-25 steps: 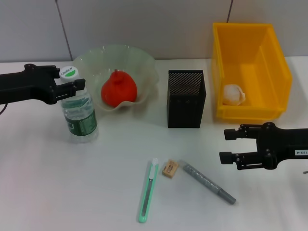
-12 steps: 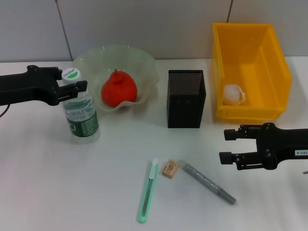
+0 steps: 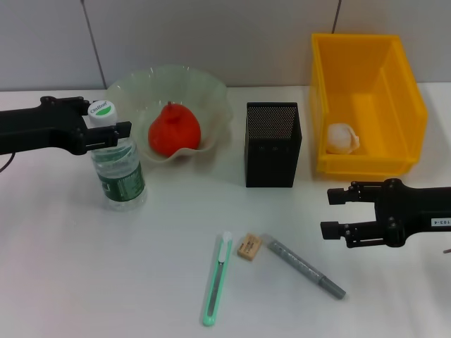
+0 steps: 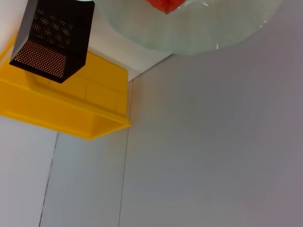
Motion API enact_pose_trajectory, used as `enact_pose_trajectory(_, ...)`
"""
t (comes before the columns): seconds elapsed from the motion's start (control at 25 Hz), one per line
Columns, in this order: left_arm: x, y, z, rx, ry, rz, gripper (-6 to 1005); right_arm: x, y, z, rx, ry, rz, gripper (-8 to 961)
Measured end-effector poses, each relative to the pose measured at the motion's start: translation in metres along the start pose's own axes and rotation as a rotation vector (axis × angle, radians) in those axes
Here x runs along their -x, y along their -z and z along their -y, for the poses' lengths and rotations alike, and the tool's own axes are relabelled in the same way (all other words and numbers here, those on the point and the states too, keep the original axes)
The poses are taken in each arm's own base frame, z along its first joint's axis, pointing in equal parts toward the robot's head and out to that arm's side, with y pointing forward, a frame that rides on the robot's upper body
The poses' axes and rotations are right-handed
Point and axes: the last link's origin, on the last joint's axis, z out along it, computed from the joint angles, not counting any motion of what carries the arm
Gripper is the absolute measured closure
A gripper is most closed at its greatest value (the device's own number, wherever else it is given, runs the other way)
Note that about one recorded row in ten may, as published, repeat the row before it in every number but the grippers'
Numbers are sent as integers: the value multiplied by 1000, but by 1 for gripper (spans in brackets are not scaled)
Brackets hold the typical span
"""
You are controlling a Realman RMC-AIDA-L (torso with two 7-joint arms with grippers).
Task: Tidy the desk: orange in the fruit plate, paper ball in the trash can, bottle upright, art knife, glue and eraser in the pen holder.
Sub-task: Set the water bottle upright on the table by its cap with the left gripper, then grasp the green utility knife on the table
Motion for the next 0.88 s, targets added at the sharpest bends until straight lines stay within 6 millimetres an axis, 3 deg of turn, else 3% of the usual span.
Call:
enact_pose_trajectory(0.4,-8,9,7,-40,29,-80,268,-1,0,0,1,-1,0,165)
enact_pose_trajectory(0.56,-24,23,6,-11,66,-215,246,1,1,0,-1,-2,10,165)
enact_pose_trajectory(0.68,-33,43,-18,168,75,-346,245,4,2,1,0,0,18,165)
enact_pose_trajectory(0.88,-25,49,-43,325,64,-341,243,14,0,1,25,-2,18,165)
